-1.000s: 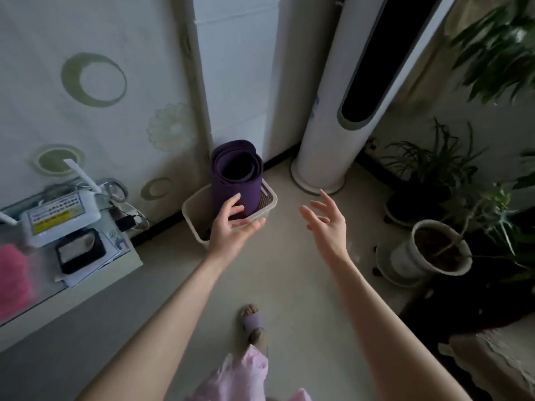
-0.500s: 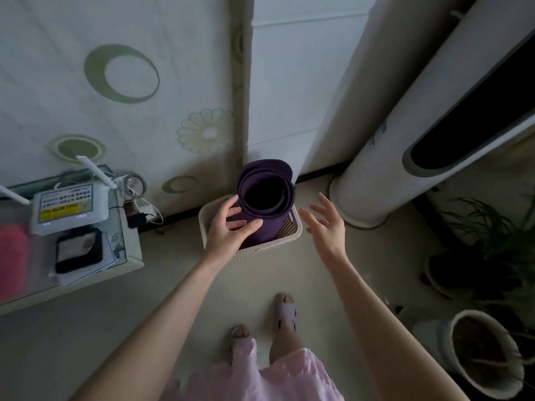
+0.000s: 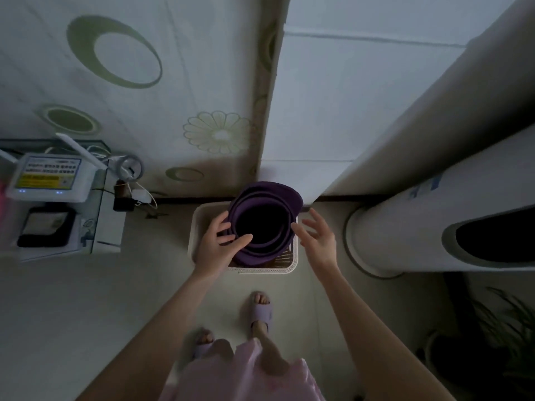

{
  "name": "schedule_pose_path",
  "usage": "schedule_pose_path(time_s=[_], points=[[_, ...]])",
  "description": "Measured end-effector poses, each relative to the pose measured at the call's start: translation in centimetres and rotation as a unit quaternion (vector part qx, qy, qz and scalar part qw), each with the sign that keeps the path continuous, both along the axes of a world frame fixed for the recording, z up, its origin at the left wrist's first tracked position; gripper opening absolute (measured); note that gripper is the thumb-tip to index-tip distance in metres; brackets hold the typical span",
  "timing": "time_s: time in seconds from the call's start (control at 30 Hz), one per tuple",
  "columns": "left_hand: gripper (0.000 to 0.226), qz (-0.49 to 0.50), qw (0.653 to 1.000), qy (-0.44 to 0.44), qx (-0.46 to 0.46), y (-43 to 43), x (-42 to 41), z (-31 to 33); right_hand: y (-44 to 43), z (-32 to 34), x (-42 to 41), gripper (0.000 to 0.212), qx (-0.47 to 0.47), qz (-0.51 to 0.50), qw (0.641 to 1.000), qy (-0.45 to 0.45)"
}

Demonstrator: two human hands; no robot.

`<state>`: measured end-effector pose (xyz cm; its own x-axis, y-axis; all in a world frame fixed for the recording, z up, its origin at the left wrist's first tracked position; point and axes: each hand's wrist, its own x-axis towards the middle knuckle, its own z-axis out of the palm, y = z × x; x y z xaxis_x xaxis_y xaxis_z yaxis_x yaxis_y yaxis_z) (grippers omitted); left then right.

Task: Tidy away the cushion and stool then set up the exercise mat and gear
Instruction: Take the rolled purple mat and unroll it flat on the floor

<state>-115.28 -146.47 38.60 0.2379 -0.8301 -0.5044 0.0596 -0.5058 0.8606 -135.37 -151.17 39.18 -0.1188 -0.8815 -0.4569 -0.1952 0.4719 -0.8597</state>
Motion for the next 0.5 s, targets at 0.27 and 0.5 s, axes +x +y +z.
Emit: schedule_pose_path(time_s=[0.27, 0.5], points=[[0.079, 0.076, 0.996, 0.01, 0.053, -3.0, -0.9, -5.1, -4.4, -5.6, 0.6, 0.07, 0.06, 0.045, 0.997, 0.009], [0.09, 0.085, 0.993, 0.006, 0.082, -4.8, -0.3, -10.3, -7.1, -11.0, 0.3, 0.075, 0.064, 0.053, 0.995, 0.06]])
